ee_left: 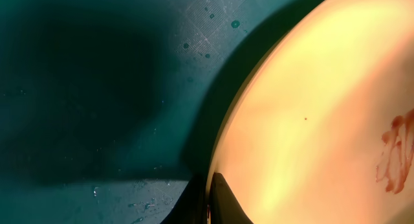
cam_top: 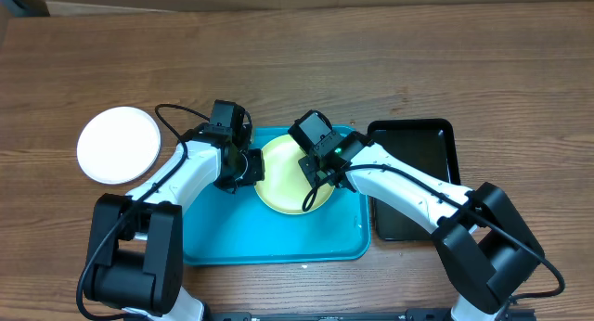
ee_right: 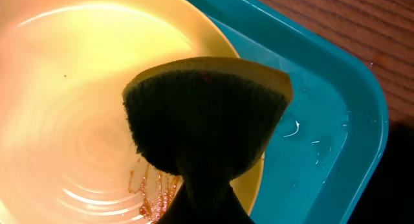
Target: Clean dirty plates on tray and stack at the side
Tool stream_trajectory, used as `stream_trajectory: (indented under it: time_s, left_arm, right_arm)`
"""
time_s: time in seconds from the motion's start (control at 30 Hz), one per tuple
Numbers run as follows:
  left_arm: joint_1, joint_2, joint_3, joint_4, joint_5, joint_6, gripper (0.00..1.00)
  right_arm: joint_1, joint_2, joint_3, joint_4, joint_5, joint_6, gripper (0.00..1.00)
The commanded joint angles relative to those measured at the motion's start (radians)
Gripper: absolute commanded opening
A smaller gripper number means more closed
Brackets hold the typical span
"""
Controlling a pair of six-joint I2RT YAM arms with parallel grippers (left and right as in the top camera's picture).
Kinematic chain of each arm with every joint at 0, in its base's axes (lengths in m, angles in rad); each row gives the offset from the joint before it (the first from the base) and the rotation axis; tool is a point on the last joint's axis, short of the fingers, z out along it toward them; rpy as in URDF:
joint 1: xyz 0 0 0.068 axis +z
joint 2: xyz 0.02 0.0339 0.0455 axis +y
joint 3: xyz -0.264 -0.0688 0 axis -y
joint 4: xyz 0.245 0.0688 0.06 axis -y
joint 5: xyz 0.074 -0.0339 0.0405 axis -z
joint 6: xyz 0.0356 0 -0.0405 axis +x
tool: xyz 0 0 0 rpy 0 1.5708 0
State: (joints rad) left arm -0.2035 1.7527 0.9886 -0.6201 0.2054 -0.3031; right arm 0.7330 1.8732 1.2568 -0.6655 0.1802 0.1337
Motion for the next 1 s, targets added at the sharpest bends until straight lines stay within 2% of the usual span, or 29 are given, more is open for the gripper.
stream_trajectory:
  time_s: [0.0, 0.03, 0.13, 0.17, 0.2, 0.33, 0.53, 0.73, 0.77, 0.9, 0.97]
  left_arm:
    - [-0.006, 0.008, -0.008, 0.002, -0.002, 0.012, 0.05]
    - [-0.006, 0.008, -0.008, 0.002, -0.002, 0.011, 0.05]
    - [-0.006, 0.008, -0.008, 0.001, -0.003, 0.012, 0.05]
    - [-0.006, 0.008, -0.008, 0.001, -0.003, 0.012, 0.05]
    - [-0.006, 0.008, -0.008, 0.000, -0.003, 0.012, 0.05]
    - [-0.006, 0.008, -0.008, 0.000, -0.002, 0.011, 0.05]
    - [-0.006, 0.008, -0.008, 0.000, -0.003, 0.012, 0.05]
    - [-0.006, 0.008, -0.008, 0.000, -0.002, 0.012, 0.04]
    - [-0.006, 0.008, -0.008, 0.000, -0.003, 0.012, 0.04]
    - [-0.006, 0.008, -0.008, 0.000, -0.002, 0.012, 0.04]
    - [-0.006, 0.008, -0.008, 0.000, -0.003, 0.012, 0.04]
  right_arm:
    - [0.001, -0.008, 0.018, 0.006, -0.008, -0.010, 0.06]
    - [0.001, -0.008, 0.018, 0.006, -0.015, -0.011, 0.11]
    - [0.001, -0.008, 0.016, 0.006, -0.047, -0.010, 0.36]
    - [0.001, -0.008, 0.014, 0.006, -0.053, -0.011, 0.52]
    - [0.001, -0.008, 0.014, 0.005, -0.045, -0.011, 0.58]
    - [-0.006, -0.008, 0.014, 0.034, 0.011, -0.012, 0.61]
    - [-0.010, -0.008, 0.011, 0.059, 0.010, -0.011, 0.60]
    - [-0.010, 0.021, 0.005, 0.060, 0.009, -0.011, 0.52]
    - [-0.010, 0.036, 0.005, 0.060, 0.009, -0.011, 0.46]
    - [-0.010, 0.084, 0.005, 0.056, -0.011, -0.010, 0.12]
    - [-0.010, 0.100, 0.005, 0.055, -0.027, -0.009, 0.04]
